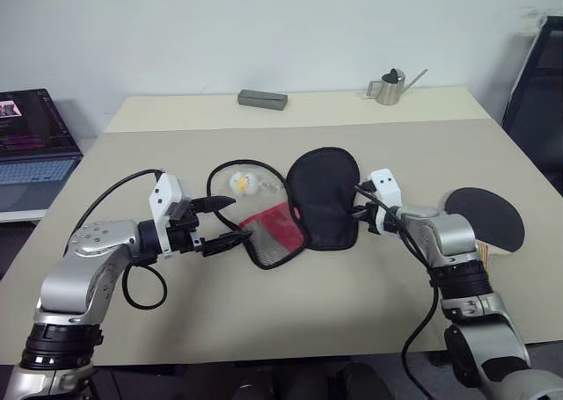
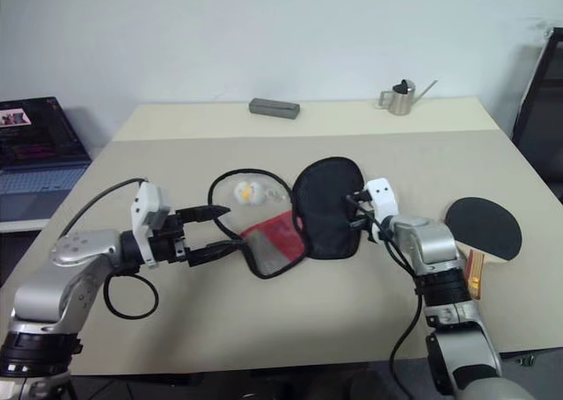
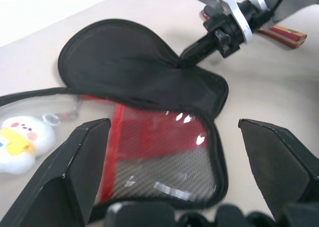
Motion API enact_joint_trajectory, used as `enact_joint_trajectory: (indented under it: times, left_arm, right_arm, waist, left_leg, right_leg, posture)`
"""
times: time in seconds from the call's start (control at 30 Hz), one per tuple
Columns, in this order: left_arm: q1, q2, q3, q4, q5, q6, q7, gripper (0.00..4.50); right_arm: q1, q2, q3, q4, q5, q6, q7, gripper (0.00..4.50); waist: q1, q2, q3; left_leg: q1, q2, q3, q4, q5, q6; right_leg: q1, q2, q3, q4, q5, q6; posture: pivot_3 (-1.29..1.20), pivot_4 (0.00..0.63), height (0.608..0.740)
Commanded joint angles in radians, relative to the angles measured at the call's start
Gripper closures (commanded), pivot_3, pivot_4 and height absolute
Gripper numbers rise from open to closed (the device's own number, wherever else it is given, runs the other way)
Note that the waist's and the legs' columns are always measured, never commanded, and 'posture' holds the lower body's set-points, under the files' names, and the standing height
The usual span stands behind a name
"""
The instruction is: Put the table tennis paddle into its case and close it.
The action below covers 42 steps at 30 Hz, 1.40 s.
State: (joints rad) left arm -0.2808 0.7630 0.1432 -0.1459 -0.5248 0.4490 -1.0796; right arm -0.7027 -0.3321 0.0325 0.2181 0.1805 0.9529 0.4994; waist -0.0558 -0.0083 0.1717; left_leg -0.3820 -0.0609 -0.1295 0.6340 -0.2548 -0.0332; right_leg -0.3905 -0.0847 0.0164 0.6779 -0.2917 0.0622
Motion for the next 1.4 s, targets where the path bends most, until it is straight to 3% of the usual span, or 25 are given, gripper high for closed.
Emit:
enact_joint_trajectory:
  times: [0.03, 0.47, 0.57, 0.73, 1.03, 1.23, 1.33, 1.4]
  left_arm:
    - [-0.011, 0.021, 0.008, -0.014, 0.000, -0.013, -0.012, 0.00]
    - [-0.014, 0.017, 0.006, -0.013, 0.007, -0.013, -0.016, 0.00]
    - [-0.013, 0.016, 0.008, -0.015, 0.008, -0.012, -0.016, 0.00]
    - [-0.013, 0.014, 0.009, -0.016, 0.010, -0.010, -0.015, 0.00]
    - [-0.013, 0.009, 0.005, -0.018, 0.010, -0.012, -0.017, 0.00]
    - [-0.035, 0.001, -0.010, -0.025, -0.005, -0.007, -0.036, 0.00]
    - [-0.062, -0.003, -0.026, -0.032, -0.014, 0.001, -0.046, 0.00]
    - [-0.081, -0.007, -0.039, -0.033, -0.015, 0.003, -0.053, 0.00]
  right_arm:
    - [-0.044, -0.038, 0.011, 0.037, -0.013, -0.056, 0.027, 4.46]
    - [-0.103, -0.062, 0.058, 0.149, -0.046, -0.166, 0.085, 4.46]
    - [-0.105, -0.055, 0.045, 0.157, -0.046, -0.180, 0.068, 3.90]
    - [-0.112, -0.066, 0.050, 0.179, -0.066, -0.217, 0.048, 2.18]
    - [-0.079, -0.126, -0.011, 0.113, -0.064, -0.243, 0.033, 2.18]
    - [0.023, -0.193, -0.091, -0.107, 0.016, -0.142, 0.077, 2.18]
    - [0.101, -0.216, -0.136, -0.243, 0.058, -0.064, 0.070, 1.62]
    - [0.148, -0.224, -0.159, -0.322, 0.078, -0.024, 0.057, 0.78]
  waist:
    - [0.000, 0.000, 0.000]
    - [-0.001, 0.000, 0.000]
    - [-0.001, 0.000, 0.000]
    - [-0.001, 0.000, 0.000]
    - [0.000, 0.000, 0.000]
    - [0.002, 0.000, 0.000]
    - [0.004, -0.001, 0.000]
    - [0.005, -0.001, 0.000]
  left_leg:
    - [0.000, 0.000, 0.000, 0.000, 0.000, 0.000]
    - [0.000, 0.000, 0.000, 0.000, 0.000, 0.000]
    - [0.000, 0.000, 0.000, 0.000, 0.000, 0.000]
    - [0.000, 0.000, 0.000, 0.000, 0.000, 0.000]
    - [0.000, 0.000, 0.000, 0.000, 0.000, 0.000]
    - [-0.001, 0.000, 0.000, 0.000, 0.000, 0.000]
    - [-0.001, 0.000, 0.000, 0.000, 0.000, 0.000]
    - [-0.001, 0.000, 0.000, 0.000, 0.000, 0.000]
  right_leg:
    - [0.000, 0.000, 0.000, 0.000, 0.000, 0.000]
    - [0.000, 0.000, 0.000, 0.000, 0.000, 0.000]
    - [0.000, 0.000, 0.000, 0.000, 0.000, 0.000]
    - [0.000, 0.000, 0.000, 0.000, 0.000, 0.000]
    - [0.000, 0.000, 0.000, 0.000, 0.000, 0.000]
    - [0.000, 0.000, 0.000, -0.001, 0.000, 0.000]
    - [0.000, 0.000, 0.000, -0.001, 0.000, 0.000]
    - [0.000, 0.000, -0.001, -0.001, 0.000, 0.000]
  posture:
    - [0.00, 0.150, 0.740]
    - [0.00, 0.150, 0.740]
    - [0.00, 0.150, 0.740]
    - [0.00, 0.150, 0.740]
    - [0.00, 0.150, 0.740]
    - [0.00, 0.150, 0.740]
    - [0.00, 0.150, 0.740]
    - [0.00, 0.150, 0.740]
